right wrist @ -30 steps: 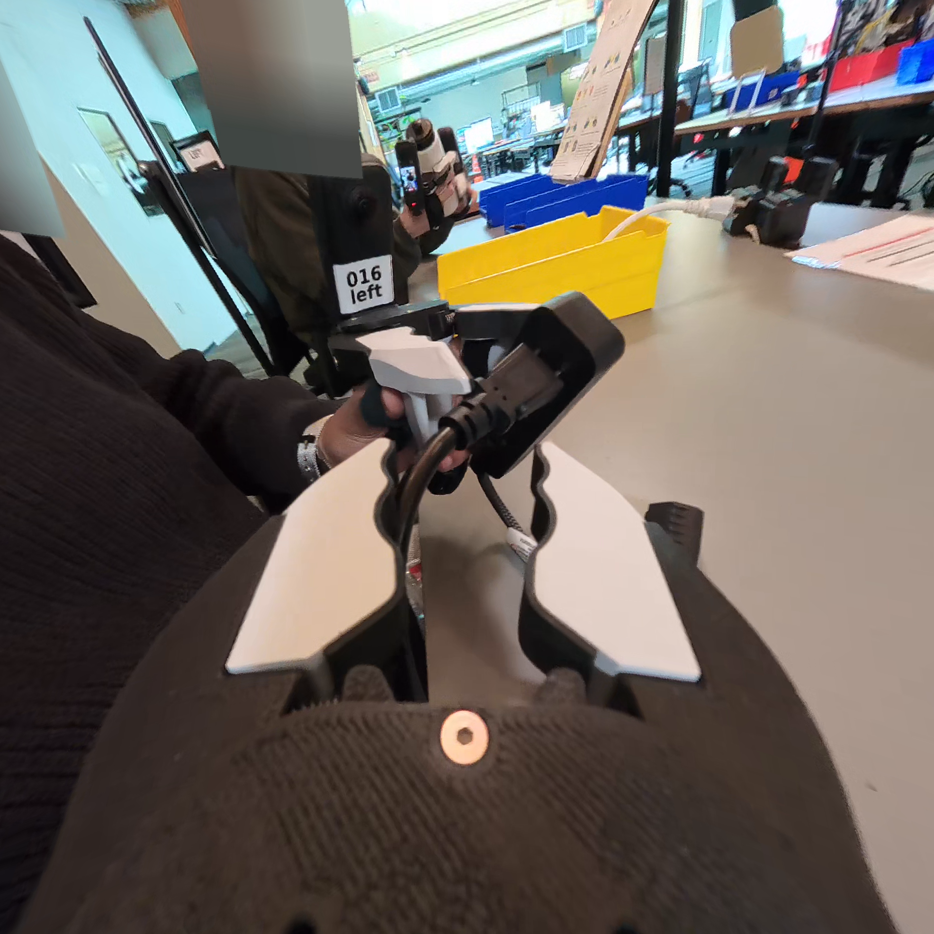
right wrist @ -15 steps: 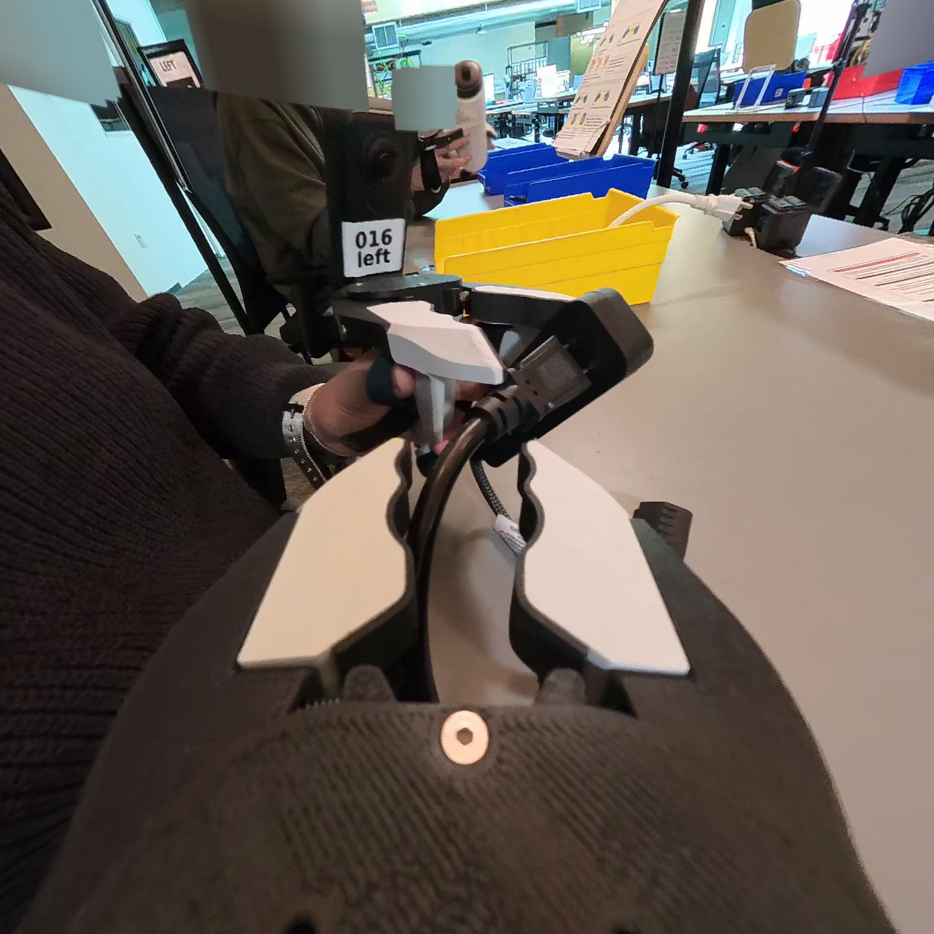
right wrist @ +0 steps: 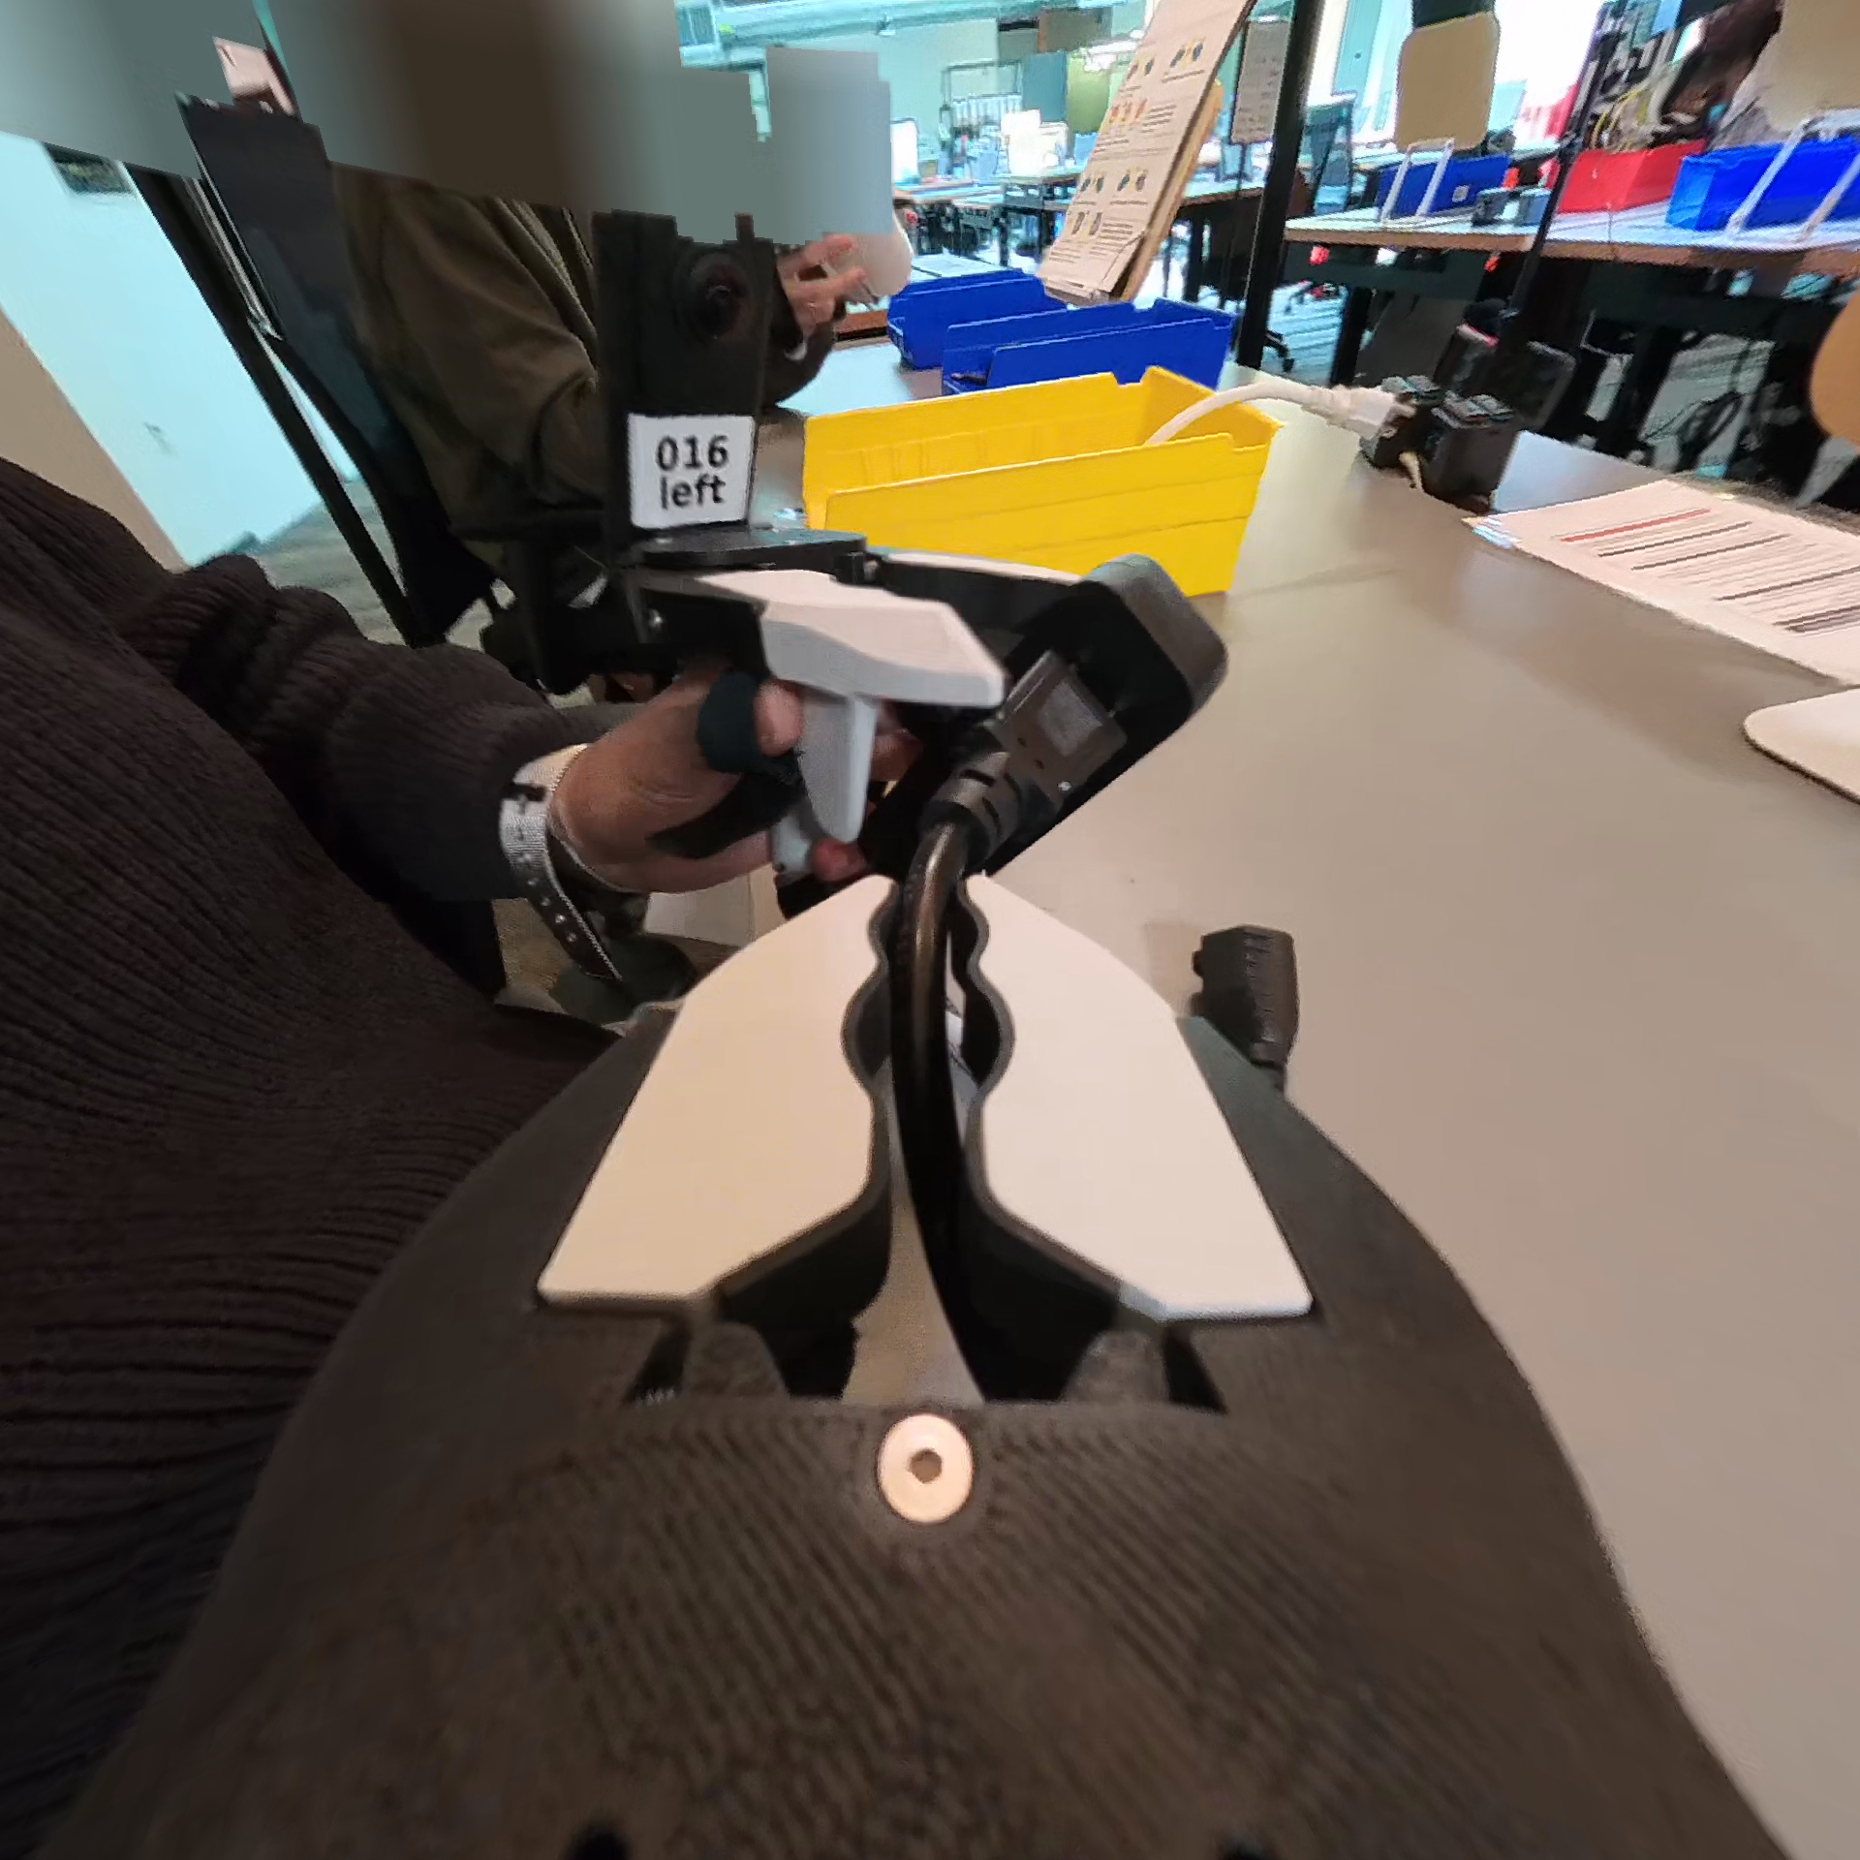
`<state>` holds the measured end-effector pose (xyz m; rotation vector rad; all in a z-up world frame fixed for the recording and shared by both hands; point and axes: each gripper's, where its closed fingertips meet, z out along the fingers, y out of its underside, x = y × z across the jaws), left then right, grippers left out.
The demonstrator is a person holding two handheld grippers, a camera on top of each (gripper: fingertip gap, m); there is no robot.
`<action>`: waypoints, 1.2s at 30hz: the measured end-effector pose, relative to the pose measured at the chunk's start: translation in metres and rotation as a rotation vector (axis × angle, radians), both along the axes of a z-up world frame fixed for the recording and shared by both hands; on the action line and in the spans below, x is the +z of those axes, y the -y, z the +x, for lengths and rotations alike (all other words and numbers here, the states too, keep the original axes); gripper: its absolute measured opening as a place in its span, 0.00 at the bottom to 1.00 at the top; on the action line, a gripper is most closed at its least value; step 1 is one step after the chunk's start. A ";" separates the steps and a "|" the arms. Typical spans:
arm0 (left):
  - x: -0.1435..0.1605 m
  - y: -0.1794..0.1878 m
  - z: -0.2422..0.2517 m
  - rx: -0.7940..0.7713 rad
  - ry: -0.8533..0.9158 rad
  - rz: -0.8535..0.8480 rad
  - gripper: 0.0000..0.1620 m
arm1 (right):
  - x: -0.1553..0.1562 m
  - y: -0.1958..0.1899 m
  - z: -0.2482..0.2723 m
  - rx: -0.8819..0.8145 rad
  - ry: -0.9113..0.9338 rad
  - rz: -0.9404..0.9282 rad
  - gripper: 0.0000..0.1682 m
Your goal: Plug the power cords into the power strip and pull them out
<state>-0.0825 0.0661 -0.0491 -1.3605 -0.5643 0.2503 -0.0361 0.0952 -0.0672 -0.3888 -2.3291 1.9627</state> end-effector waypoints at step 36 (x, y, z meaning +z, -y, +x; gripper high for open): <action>-0.039 -0.016 0.012 -0.415 0.457 0.079 0.37 | 0.026 -0.011 -0.031 0.059 0.185 0.195 0.04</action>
